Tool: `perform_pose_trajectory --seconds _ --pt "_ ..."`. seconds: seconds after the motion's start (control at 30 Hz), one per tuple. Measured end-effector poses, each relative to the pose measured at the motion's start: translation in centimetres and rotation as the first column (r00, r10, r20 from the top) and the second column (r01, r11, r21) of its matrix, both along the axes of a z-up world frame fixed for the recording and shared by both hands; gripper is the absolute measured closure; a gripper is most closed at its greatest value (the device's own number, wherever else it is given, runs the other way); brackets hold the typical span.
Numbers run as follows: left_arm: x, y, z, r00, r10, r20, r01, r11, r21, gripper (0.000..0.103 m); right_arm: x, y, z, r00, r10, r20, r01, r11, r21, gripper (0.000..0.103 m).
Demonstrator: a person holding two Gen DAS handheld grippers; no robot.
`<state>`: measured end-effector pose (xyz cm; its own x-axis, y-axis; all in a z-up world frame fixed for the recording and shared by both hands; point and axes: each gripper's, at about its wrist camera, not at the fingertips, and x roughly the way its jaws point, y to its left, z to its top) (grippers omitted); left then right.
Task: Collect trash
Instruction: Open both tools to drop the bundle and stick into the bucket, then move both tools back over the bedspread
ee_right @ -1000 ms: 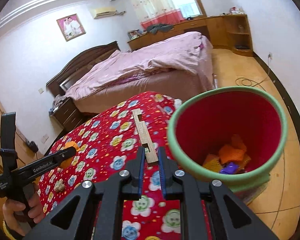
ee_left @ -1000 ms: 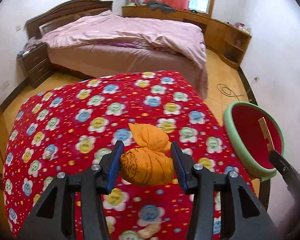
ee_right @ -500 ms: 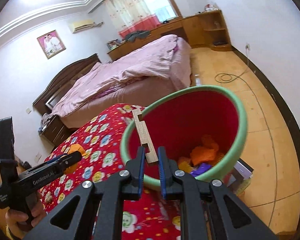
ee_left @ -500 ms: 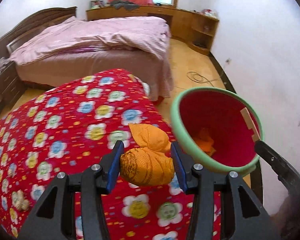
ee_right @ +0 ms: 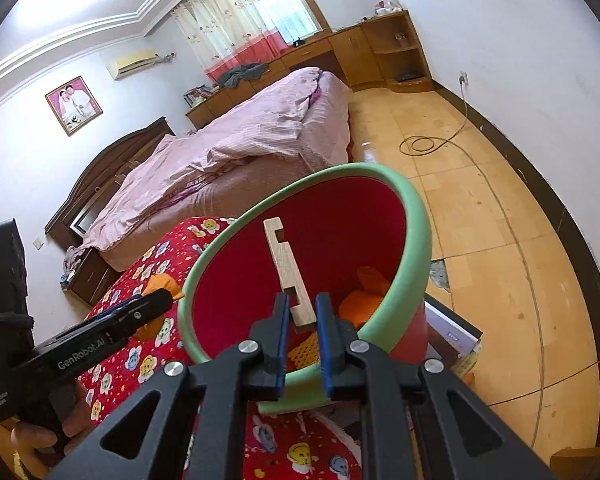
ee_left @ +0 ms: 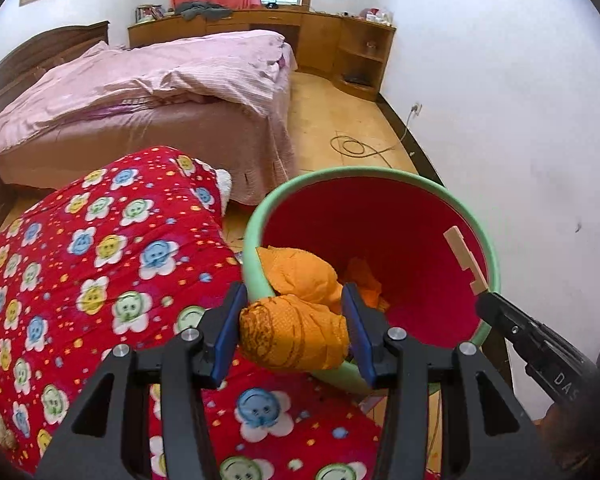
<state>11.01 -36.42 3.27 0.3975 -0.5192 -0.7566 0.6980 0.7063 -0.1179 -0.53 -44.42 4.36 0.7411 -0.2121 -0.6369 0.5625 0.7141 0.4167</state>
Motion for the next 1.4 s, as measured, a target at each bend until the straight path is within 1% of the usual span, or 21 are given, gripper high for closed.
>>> perform_pose_trajectory --seconds 0.07,0.17,0.23,0.33,0.4,0.43,0.6,0.7,0.87,1.03,1.07,1.17,1.23,1.4 --pt "0.1 -0.3 -0.2 1.000 -0.007 -0.011 0.007 1.000 -0.005 0.052 0.0 -0.1 -0.2 1.000 -0.003 0.001 0.003 1.000 0.001 0.088" --pt "0.2 -0.6 -0.5 0.999 -0.018 -0.031 0.018 1.000 -0.016 0.047 0.0 -0.4 -0.5 1.000 -0.008 0.000 0.008 1.000 0.008 0.088" --pt "0.4 -0.7 -0.6 0.999 -0.021 -0.032 0.021 1.000 -0.019 0.043 0.1 -0.6 -0.6 1.000 -0.010 0.002 0.010 1.000 0.018 0.087" --pt "0.3 -0.6 -0.5 0.999 -0.024 -0.023 0.023 0.999 -0.023 0.041 0.0 -0.6 -0.7 1.000 -0.011 0.004 0.010 1.000 0.022 0.087" --pt "0.3 -0.6 -0.5 0.999 -0.027 -0.023 0.026 0.999 -0.024 0.035 -0.2 -0.6 -0.7 1.000 -0.011 0.009 0.011 1.000 0.019 0.086" --pt "0.3 -0.6 -0.5 0.999 -0.029 -0.025 0.028 0.999 -0.026 0.034 -0.2 -0.7 -0.6 1.000 -0.011 0.011 0.011 1.000 0.019 0.085" --pt "0.3 -0.1 -0.4 0.999 -0.018 -0.041 0.017 0.999 -0.033 0.034 -0.7 -0.3 -0.4 1.000 -0.008 0.019 0.008 1.000 0.012 0.081" --pt "0.0 0.5 -0.1 0.999 -0.010 -0.037 0.009 0.999 -0.031 0.034 -0.9 0.3 -0.2 1.000 0.001 0.018 -0.002 1.000 0.004 0.080" --pt "-0.6 2.2 0.7 1.000 0.012 -0.018 -0.013 0.999 -0.041 0.034 -1.0 1.2 0.4 0.999 0.023 0.024 -0.023 1.000 -0.010 0.072" --pt "-1.5 4.7 1.7 0.999 0.044 0.008 -0.043 0.998 -0.039 0.034 -1.0 2.9 1.2 0.998 0.050 0.030 -0.049 0.999 -0.018 0.059" --pt "-1.6 5.1 1.8 0.999 0.049 0.010 -0.048 0.998 -0.039 0.034 -1.0 3.3 1.4 0.998 0.058 0.032 -0.057 0.998 -0.021 0.058" --pt "-1.8 7.0 2.4 0.997 0.072 0.014 -0.072 0.996 -0.044 0.034 -1.0 4.7 2.0 0.996 0.080 0.039 -0.079 0.996 -0.031 0.052" --pt "-1.9 8.2 2.7 0.996 0.089 0.017 -0.088 0.995 -0.047 0.034 -1.0 5.6 2.5 0.995 0.093 0.041 -0.091 0.995 -0.041 0.045" --pt "-2.0 11.9 3.5 0.988 0.147 0.042 -0.145 0.988 -0.044 0.034 -0.9 8.3 3.7 0.991 0.128 0.045 -0.125 0.989 -0.074 0.037"
